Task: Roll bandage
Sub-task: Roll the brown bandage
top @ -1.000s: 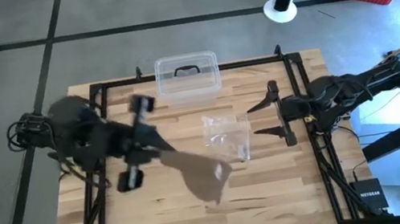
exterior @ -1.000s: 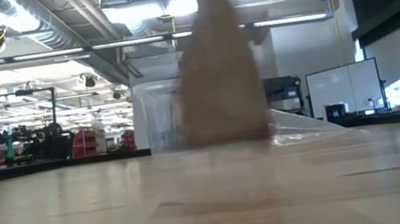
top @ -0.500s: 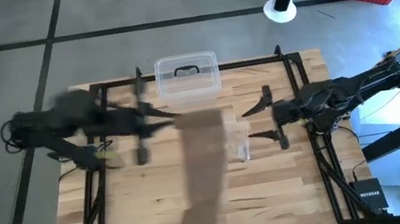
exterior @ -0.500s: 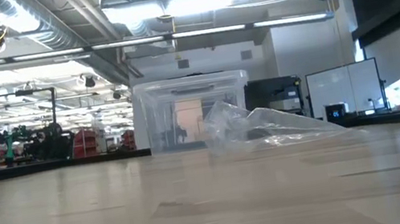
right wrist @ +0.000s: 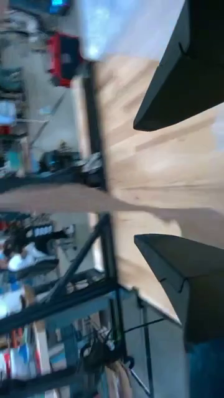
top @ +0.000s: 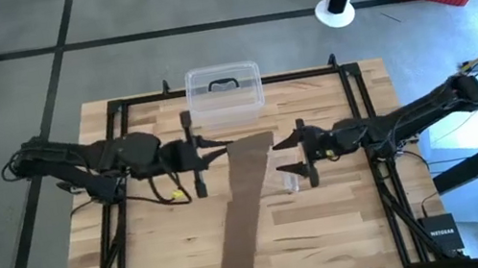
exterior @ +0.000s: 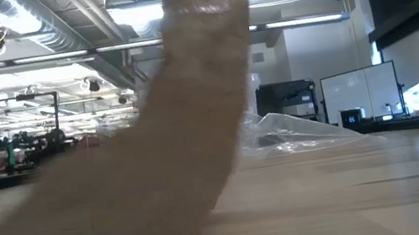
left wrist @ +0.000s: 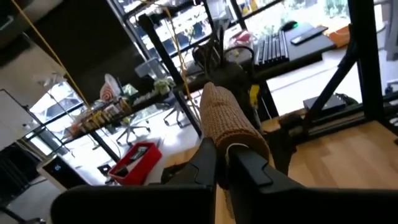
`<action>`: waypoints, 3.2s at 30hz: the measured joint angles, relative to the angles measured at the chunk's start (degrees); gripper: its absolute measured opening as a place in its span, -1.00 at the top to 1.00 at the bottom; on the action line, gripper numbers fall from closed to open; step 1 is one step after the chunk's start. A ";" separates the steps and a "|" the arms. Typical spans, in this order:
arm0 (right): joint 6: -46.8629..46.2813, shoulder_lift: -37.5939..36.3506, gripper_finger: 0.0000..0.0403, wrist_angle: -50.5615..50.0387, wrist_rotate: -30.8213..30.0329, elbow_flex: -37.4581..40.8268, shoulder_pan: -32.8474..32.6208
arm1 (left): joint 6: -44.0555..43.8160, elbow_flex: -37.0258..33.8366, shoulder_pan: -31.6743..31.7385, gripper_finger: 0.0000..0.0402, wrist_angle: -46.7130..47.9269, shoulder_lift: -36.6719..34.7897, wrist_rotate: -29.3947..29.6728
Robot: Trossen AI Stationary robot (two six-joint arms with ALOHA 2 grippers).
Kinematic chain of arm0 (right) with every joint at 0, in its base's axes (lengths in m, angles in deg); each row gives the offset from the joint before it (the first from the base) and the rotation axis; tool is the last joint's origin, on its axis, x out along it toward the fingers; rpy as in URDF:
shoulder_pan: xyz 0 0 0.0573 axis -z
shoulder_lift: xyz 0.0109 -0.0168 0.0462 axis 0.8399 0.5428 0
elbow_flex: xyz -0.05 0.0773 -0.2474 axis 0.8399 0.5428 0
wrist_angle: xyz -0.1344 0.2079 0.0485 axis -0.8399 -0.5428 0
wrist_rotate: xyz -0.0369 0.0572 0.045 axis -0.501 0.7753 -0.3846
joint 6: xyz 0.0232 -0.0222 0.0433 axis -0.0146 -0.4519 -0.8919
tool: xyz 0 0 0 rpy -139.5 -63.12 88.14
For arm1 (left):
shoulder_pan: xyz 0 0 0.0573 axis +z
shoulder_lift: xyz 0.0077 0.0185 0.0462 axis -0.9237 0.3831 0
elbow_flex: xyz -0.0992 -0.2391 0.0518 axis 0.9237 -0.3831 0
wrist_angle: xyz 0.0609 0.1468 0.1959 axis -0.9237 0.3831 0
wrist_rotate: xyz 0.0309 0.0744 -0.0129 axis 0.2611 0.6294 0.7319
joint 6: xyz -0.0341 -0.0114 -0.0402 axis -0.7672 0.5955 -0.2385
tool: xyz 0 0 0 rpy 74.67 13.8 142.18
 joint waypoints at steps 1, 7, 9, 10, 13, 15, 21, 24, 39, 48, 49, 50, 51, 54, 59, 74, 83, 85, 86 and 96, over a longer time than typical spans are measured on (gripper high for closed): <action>-1.93 0.97 -0.43 1.98 0.00 1.32 0.09 | 0.34 -0.03 0.18 0.95 -0.09 0.10 -0.12; -6.04 8.28 -0.43 13.24 -1.27 3.68 -0.74 | 1.49 -0.02 0.44 0.93 -3.39 0.10 -0.02; -4.42 10.59 -0.43 16.32 -2.65 3.66 -0.72 | 2.22 -0.02 0.42 0.92 -3.65 0.10 -0.05; -3.33 11.82 -0.43 18.43 -3.64 3.65 -0.70 | 2.23 -0.04 0.42 0.92 -3.64 0.16 -0.27; -0.71 16.00 -0.43 26.03 -4.04 3.64 -0.71 | 2.38 -0.13 0.52 0.92 -3.74 0.24 -0.22; -0.26 18.42 -0.42 31.88 -1.97 3.56 -0.71 | 2.41 -0.08 0.60 0.92 -4.47 0.20 -0.15; 1.52 24.20 -0.42 35.23 -3.63 2.72 -0.71 | 3.17 -0.08 1.51 0.92 -5.97 0.50 -0.22; 5.71 26.81 -0.33 37.16 -4.21 1.04 -0.70 | 3.35 -0.08 2.30 0.92 -7.45 0.72 -0.44; 13.69 27.76 0.83 25.87 -6.68 -3.58 -3.22 | 12.43 -0.08 3.51 0.92 -19.48 0.76 4.64; 18.43 27.74 0.97 25.94 -9.73 -3.58 -10.06 | 22.46 -0.08 6.25 0.92 -24.84 0.68 9.23; 18.66 27.74 0.96 25.87 -9.77 -3.58 -11.03 | 22.93 -0.08 6.83 0.92 -24.43 0.66 10.16; 18.71 27.73 0.96 25.88 -9.91 -3.58 -12.03 | 23.56 -0.08 7.39 0.92 -24.02 0.66 11.18; 18.83 27.51 0.97 25.83 -9.99 -3.58 -13.05 | 24.02 -0.08 7.98 0.92 -23.74 0.68 12.21; 19.31 26.41 0.98 24.55 -10.32 -3.64 -15.77 | 25.56 -0.08 9.76 0.92 -21.55 0.66 14.25; 19.65 24.60 0.98 22.46 -11.76 -3.69 -19.54 | 25.03 -0.08 11.81 0.92 -13.92 -0.01 15.46; 31.26 8.68 0.99 2.14 -18.10 -12.54 -32.09 | 22.00 -0.08 14.54 0.92 1.26 0.41 18.72; 39.35 8.31 0.99 -9.44 -19.02 -24.81 -33.43 | 18.15 -0.08 11.02 0.92 6.83 5.26 18.25; 41.95 8.31 0.99 -9.93 -19.04 -26.44 -33.35 | 17.02 -0.08 9.93 0.92 7.25 6.96 18.21; 43.22 8.31 0.99 -9.88 -19.02 -27.16 -33.35 | 16.19 -0.08 9.33 0.92 7.43 7.59 18.19; 49.89 7.90 1.00 -8.88 -25.15 -33.75 -31.71 | 14.19 -0.08 2.18 0.92 7.21 11.70 18.53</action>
